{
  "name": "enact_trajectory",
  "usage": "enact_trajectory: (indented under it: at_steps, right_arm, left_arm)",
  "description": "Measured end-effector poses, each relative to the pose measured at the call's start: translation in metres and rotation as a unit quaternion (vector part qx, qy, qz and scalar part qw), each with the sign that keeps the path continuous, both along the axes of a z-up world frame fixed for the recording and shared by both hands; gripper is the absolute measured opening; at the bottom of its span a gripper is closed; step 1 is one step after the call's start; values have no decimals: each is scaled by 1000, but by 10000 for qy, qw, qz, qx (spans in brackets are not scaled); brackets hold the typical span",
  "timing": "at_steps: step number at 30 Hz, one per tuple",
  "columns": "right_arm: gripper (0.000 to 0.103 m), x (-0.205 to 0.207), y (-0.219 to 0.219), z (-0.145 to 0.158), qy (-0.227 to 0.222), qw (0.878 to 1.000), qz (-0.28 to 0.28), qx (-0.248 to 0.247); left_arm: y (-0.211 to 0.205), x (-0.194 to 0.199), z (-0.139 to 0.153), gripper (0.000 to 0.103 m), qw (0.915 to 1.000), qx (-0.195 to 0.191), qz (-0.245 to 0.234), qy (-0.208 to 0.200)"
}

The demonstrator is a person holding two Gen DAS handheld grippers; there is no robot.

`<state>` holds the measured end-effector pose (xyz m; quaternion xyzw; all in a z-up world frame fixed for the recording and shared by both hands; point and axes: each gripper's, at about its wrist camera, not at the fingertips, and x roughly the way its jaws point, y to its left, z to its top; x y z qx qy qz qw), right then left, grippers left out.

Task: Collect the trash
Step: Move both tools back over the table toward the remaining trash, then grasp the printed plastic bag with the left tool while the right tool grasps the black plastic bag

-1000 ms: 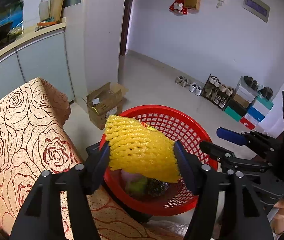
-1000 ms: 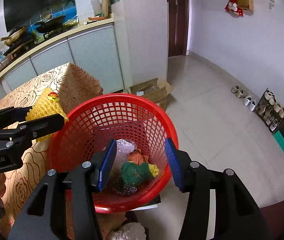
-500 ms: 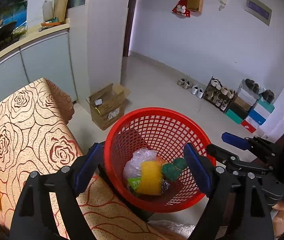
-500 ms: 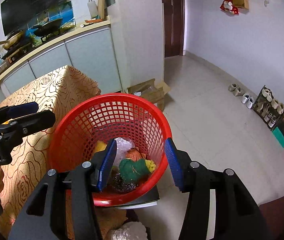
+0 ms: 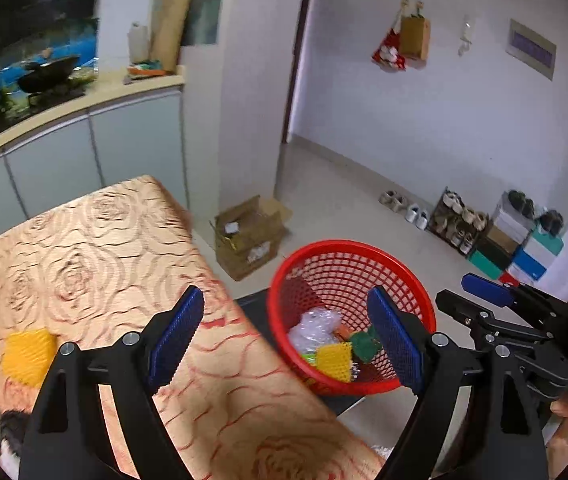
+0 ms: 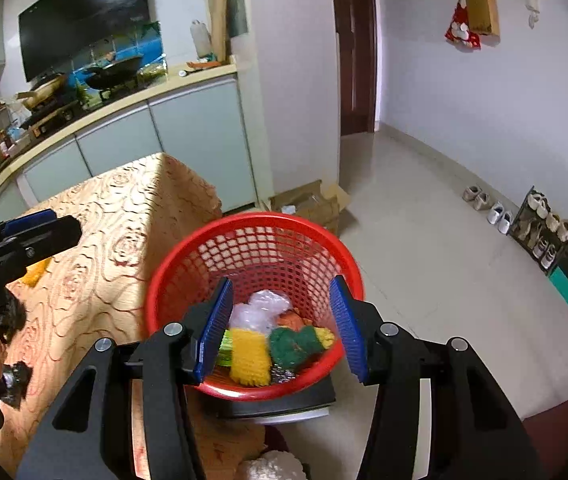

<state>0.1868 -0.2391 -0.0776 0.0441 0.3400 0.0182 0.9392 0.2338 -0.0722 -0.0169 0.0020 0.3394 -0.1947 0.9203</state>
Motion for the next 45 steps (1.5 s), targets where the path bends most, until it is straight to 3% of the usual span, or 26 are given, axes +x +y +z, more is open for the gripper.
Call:
enact_trajectory:
  at_steps: [10, 15, 21, 27, 35, 39, 45]
  right_arm:
    - [55, -14, 53, 16, -169, 9983, 546, 120]
    - [62, -19, 84, 20, -203, 9961, 843, 157]
    - [64, -24, 130, 20, -143, 9911, 1318, 150]
    - [66, -28, 175, 18, -72, 9839, 1783, 104]
    - [69, -25, 231, 13, 66, 9734, 2289, 17]
    - [69, -18, 256, 10, 135, 9689, 2471, -15]
    - [69, -8, 279, 10, 198, 9643, 2640, -63]
  left_arm:
    - [79, -54, 22, 81, 9958, -167, 874, -202]
    - [122, -77, 30, 82, 9888, 44, 1443, -389]
    - [189, -101, 30, 84, 9747, 134, 2197, -394]
    - [266, -123, 14, 84, 9537, 84, 3002, -171]
    - [325, -138, -12, 84, 9342, -96, 3564, 96]
    - [335, -138, -26, 84, 9321, -139, 3613, 227]
    - [331, -122, -40, 84, 9374, -233, 3452, 401]
